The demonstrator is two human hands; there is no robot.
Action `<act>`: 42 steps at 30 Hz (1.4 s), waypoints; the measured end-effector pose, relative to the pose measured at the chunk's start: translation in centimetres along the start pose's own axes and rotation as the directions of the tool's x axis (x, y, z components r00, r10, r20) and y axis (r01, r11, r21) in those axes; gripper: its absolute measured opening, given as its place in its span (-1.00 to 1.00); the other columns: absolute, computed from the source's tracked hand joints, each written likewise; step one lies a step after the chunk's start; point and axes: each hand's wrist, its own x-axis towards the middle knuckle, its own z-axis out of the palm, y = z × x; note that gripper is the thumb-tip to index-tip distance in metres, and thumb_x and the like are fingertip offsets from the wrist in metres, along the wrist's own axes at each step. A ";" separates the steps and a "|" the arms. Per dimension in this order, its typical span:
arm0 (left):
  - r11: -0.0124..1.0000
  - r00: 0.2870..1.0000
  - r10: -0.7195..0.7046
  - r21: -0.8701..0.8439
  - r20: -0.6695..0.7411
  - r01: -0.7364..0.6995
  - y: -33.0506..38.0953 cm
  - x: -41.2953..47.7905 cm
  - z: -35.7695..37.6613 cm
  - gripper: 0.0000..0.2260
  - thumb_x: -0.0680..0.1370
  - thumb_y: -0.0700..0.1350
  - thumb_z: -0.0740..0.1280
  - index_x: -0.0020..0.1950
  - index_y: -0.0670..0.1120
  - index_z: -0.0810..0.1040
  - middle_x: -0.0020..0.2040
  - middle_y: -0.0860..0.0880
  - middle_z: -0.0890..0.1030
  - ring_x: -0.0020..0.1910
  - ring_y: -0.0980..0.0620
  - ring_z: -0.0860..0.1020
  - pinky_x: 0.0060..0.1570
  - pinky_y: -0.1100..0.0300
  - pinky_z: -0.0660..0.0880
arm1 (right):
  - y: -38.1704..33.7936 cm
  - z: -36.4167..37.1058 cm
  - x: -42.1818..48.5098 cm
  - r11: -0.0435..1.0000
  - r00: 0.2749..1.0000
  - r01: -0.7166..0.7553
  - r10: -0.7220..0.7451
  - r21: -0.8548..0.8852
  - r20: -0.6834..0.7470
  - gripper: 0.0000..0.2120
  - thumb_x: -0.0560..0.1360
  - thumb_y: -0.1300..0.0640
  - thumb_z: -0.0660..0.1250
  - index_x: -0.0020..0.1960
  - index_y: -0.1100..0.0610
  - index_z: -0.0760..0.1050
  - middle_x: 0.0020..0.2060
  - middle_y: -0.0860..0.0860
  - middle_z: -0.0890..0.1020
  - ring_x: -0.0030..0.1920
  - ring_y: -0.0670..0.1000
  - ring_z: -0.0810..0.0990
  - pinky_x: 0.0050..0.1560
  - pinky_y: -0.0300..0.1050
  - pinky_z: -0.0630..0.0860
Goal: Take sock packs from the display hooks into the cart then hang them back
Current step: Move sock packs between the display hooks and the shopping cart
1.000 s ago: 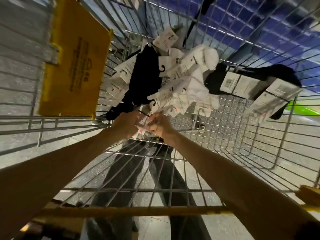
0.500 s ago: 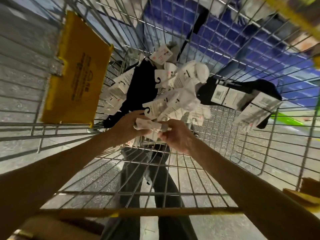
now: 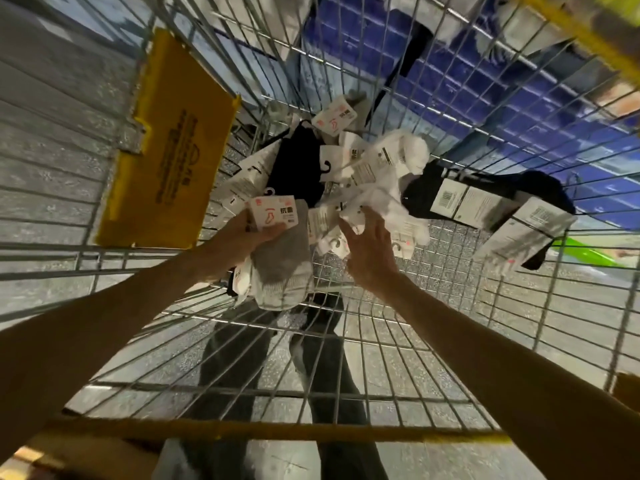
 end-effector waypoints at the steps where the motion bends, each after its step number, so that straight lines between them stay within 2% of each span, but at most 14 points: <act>1: 1.000 1.000 0.011 -0.003 -0.020 -0.011 0.1 0.1 0.0 -0.49 0.35 0.01 0.47 0.27 -0.03 0.50 0.15 0.03 0.64 0.19 0.03 0.58 0.24 0.06 0.51 | 0.2 0.2 0.3 0.994 0.998 0.054 -0.052 -0.093 0.025 -0.14 0.43 0.34 0.37 0.57 -0.06 0.02 0.54 0.26 -0.06 0.53 0.30 -0.02 0.46 0.16 0.17; 5: 1.000 0.998 0.014 0.012 -0.059 -0.013 0.3 0.2 0.0 -0.52 0.42 -0.10 0.49 0.29 -0.04 0.44 0.13 0.05 0.61 0.12 0.10 0.57 0.06 0.22 0.53 | 0.6 1.0 1.9 0.945 0.987 0.158 -0.152 -0.288 0.042 -0.15 0.51 0.35 0.29 0.60 0.04 -0.13 0.54 0.23 -0.25 0.53 0.30 -0.26 0.53 0.20 -0.22; 8: 1.000 0.997 0.014 0.023 -0.074 -0.012 0.5 0.0 0.0 -0.57 0.45 -0.18 0.48 0.26 -0.04 0.42 0.06 0.09 0.59 0.02 0.18 0.55 -0.09 0.33 0.50 | 0.9 1.6 2.9 0.896 0.989 0.148 -0.131 -0.418 0.070 -0.16 0.54 0.25 0.29 0.59 0.05 -0.20 0.54 0.24 -0.24 0.53 0.30 -0.25 0.52 0.22 -0.18; 12: 1.000 0.994 0.016 -0.019 -0.104 -0.018 0.6 0.0 0.0 -0.55 0.44 -0.24 0.49 0.26 -0.04 0.41 0.08 0.07 0.59 0.04 0.16 0.55 -0.04 0.29 0.51 | 1.9 2.0 5.1 0.808 0.961 0.258 -0.271 -0.530 0.055 -0.23 0.35 0.22 0.52 0.47 0.19 0.25 0.37 0.31 0.37 0.37 0.33 0.40 0.36 0.28 0.33; 14: 1.000 0.995 0.015 -0.008 -0.099 -0.016 0.6 0.0 0.0 -0.53 0.44 -0.22 0.50 0.28 -0.03 0.41 0.11 0.06 0.58 0.05 0.17 0.55 -0.03 0.28 0.50 | 2.9 3.4 5.8 0.791 0.922 0.314 -0.387 -0.525 -0.032 -0.40 0.40 0.28 0.45 0.39 0.25 0.32 0.29 0.25 0.40 0.27 0.29 0.50 0.32 0.28 0.37; 17: 1.000 0.995 0.015 0.003 -0.100 -0.015 0.6 0.0 0.0 -0.49 0.41 -0.19 0.52 0.29 -0.04 0.43 0.15 0.04 0.58 0.11 0.13 0.54 0.03 0.22 0.52 | 2.9 2.2 4.1 0.878 0.927 0.264 -0.345 -0.399 -0.147 -0.69 0.52 0.19 0.37 0.26 0.19 0.53 0.17 0.14 0.56 0.18 0.15 0.57 0.32 0.15 0.41; 21: 0.999 0.991 0.044 -0.006 -0.125 -0.045 0.9 -0.1 0.8 -0.40 0.43 -0.29 0.50 0.37 -0.09 0.31 0.09 0.10 0.55 0.10 0.12 0.54 0.04 0.25 0.52 | 3.2 -0.2 1.3 0.997 0.999 0.040 -0.039 0.072 -0.018 -0.63 0.62 0.01 0.23 0.35 0.18 0.40 0.06 0.16 0.56 -0.06 0.10 0.58 -0.15 0.01 0.53; 23: 0.997 0.988 0.079 0.012 -0.130 -0.079 0.9 -0.2 1.2 -0.22 0.45 -0.35 0.47 0.50 0.01 0.12 0.11 0.11 0.53 0.13 0.09 0.53 -0.06 0.31 0.51 | 3.1 -1.8 0.1 0.812 0.986 -0.157 0.158 0.563 0.046 -0.52 0.53 -0.21 0.26 0.10 0.23 0.53 -0.13 0.18 0.62 -0.23 0.12 0.59 -0.27 0.03 0.53; 26: 0.982 0.978 0.184 0.065 -0.094 -0.179 1.0 -0.9 1.0 0.02 0.48 -0.35 0.44 0.53 0.33 -0.19 0.31 0.02 0.48 0.25 0.03 0.51 0.09 0.05 0.55 | 2.6 -3.6 -1.5 0.450 0.949 -0.249 0.291 0.858 0.123 -0.48 0.48 -0.22 0.36 -0.11 0.29 0.57 -0.22 0.26 0.66 -0.20 0.28 0.65 -0.15 0.22 0.61; 28: 0.946 0.960 0.272 0.197 -0.060 -0.256 1.5 -1.6 1.0 -0.09 0.53 -0.22 0.42 0.45 0.48 -0.12 0.29 0.01 0.51 0.22 0.02 0.54 0.05 -0.04 0.60 | 1.7 -5.9 -2.0 0.241 0.935 -0.293 0.275 0.925 0.225 -0.73 0.45 -0.08 0.44 -0.06 0.14 0.62 -0.13 0.08 0.71 -0.05 0.11 0.69 0.02 0.12 0.60; 31: 0.825 0.906 0.405 0.474 -0.119 -0.307 2.7 -2.6 1.6 -0.51 0.59 -0.05 0.36 0.46 0.22 0.28 0.16 -0.01 0.52 0.09 0.01 0.53 -0.16 0.22 0.55 | 1.4 -8.3 -2.3 0.086 0.937 -0.330 0.149 0.940 0.316 -0.62 0.32 -0.12 0.52 0.03 0.08 0.64 -0.02 0.01 0.71 0.08 0.11 0.65 0.15 0.14 0.51; 37: 0.641 0.859 0.504 0.705 -0.088 -0.304 3.9 -4.2 1.9 -0.82 0.62 -0.25 0.28 0.12 -0.16 0.66 0.35 -0.23 0.46 0.28 -0.22 0.47 0.13 0.07 0.57 | -2.5 -10.1 -2.2 0.289 0.964 -0.187 0.239 0.939 0.119 -0.85 0.58 0.13 0.27 -0.08 0.18 0.54 -0.22 0.21 0.62 -0.18 0.08 0.62 -0.17 0.05 0.54; 40: 0.708 0.866 0.499 0.590 -0.031 -0.387 4.6 -5.7 3.3 -0.77 0.63 -0.23 0.26 0.18 -0.04 0.65 0.18 -0.04 0.52 0.10 0.01 0.53 0.07 0.34 0.54 | -5.3 -11.0 -2.0 0.460 0.946 -0.250 0.303 0.852 0.113 -0.82 0.60 0.11 0.20 -0.09 0.21 0.45 -0.34 0.08 0.51 -0.30 0.03 0.50 -0.32 -0.14 0.40; 42: 0.782 0.906 0.418 0.482 0.064 -0.395 4.7 -6.2 4.3 -0.67 0.59 -0.19 0.23 0.19 0.17 0.62 0.13 0.03 0.51 0.05 0.11 0.51 0.04 0.22 0.56 | -7.2 -11.9 -2.2 0.572 0.954 -0.260 0.278 0.778 0.114 -0.78 0.65 0.10 0.11 0.01 0.24 0.42 -0.19 0.10 0.56 -0.19 0.08 0.52 -0.23 -0.13 0.46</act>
